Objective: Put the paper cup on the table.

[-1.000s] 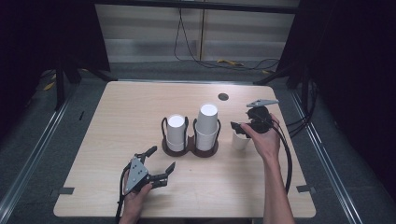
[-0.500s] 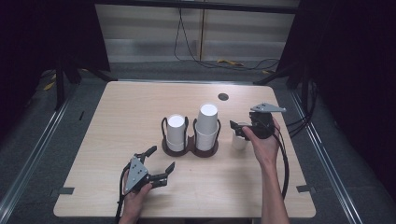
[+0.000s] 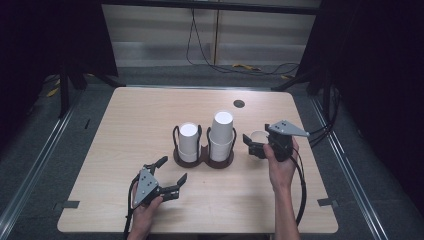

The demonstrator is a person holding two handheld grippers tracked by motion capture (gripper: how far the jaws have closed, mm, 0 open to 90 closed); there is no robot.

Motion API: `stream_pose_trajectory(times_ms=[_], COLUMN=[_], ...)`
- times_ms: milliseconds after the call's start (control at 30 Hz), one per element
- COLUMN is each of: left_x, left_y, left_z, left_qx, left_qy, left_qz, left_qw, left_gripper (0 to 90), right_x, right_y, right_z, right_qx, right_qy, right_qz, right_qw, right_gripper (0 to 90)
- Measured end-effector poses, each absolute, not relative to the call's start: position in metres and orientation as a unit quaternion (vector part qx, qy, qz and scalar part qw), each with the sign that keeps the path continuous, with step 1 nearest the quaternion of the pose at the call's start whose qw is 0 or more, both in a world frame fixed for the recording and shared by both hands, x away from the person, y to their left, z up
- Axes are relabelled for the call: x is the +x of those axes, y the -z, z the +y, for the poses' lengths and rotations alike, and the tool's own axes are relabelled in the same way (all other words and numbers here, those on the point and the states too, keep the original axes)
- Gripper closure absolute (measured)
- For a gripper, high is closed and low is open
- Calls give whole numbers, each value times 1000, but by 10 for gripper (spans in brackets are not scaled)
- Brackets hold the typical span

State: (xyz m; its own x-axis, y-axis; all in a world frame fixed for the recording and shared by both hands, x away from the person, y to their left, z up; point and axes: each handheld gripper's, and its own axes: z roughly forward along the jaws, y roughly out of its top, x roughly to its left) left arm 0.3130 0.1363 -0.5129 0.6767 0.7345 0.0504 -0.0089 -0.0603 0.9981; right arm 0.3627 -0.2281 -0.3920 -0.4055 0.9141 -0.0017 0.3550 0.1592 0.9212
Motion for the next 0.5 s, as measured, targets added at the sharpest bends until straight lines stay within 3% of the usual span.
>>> stream_pose_trajectory(times_ms=[500], left_x=[315], left_y=[513], left_z=[137], left_qx=[663], left_qy=[-288], left_qz=[290], left_qw=[628], left_gripper=[155], right_x=[314], right_y=[425], right_z=[-200], right_qx=[451], right_qy=[-495], right_qz=[650], right_qw=[359], right_gripper=[131])
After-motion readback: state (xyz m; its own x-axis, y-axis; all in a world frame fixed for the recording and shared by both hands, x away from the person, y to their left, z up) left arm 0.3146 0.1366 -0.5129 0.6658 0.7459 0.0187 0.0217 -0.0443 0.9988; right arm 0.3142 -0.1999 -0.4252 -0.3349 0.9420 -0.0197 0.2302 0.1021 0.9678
